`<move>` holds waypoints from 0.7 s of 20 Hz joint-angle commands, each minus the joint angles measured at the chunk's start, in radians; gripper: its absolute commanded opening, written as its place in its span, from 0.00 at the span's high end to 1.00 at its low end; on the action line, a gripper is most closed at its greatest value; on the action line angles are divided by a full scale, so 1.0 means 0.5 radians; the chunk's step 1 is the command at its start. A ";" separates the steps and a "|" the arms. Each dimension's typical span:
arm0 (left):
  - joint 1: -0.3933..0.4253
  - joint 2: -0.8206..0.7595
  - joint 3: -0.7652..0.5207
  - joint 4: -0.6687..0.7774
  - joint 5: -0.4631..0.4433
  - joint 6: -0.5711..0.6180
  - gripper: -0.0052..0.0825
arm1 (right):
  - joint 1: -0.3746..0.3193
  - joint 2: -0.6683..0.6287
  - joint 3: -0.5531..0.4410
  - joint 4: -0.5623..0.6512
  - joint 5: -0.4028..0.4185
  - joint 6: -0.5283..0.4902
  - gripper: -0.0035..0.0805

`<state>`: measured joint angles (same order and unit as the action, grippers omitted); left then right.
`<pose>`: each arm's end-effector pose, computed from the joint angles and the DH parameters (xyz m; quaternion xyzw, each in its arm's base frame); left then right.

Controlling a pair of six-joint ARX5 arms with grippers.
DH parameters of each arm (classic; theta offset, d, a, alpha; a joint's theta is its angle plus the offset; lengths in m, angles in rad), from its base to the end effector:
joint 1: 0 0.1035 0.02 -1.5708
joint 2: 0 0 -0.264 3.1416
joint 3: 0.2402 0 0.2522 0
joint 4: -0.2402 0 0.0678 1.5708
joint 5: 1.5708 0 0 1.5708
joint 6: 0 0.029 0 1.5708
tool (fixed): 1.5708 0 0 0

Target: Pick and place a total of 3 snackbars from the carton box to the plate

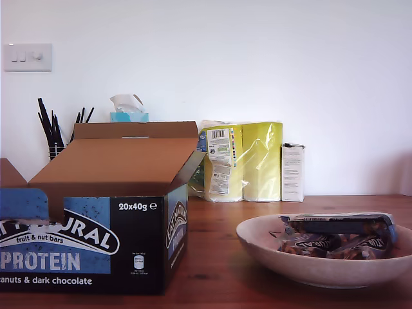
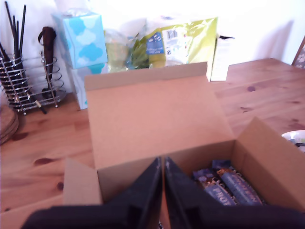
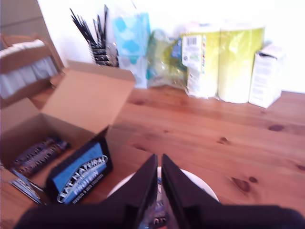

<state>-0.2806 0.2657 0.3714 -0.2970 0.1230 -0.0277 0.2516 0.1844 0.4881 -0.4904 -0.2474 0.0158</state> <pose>0.0926 -0.0304 0.2400 -0.0060 0.0980 -0.1982 0.9752 0.0665 0.0244 0.2646 0.0074 0.0951 0.2451 0.9648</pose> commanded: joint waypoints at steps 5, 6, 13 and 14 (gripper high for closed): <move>-0.005 -0.021 -0.020 -0.005 0.005 -0.043 0.96 | 0.007 -0.152 -0.031 -0.123 0.008 0.066 0.97; -0.005 -0.021 -0.020 -0.022 0.004 -0.042 0.96 | 0.007 -0.152 -0.031 -0.143 0.007 0.066 0.97; -0.004 -0.021 -0.020 -0.208 0.002 -0.042 0.96 | 0.007 -0.143 -0.031 -0.177 0.007 0.066 0.97; -0.005 -0.021 -0.020 -0.238 0.001 -0.042 0.96 | 0.007 -0.143 -0.031 -0.177 0.007 0.066 0.97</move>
<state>-0.2810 0.2569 0.3714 -0.4137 0.1226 -0.0460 0.2512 0.1097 0.4881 -0.5846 -0.2470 0.0479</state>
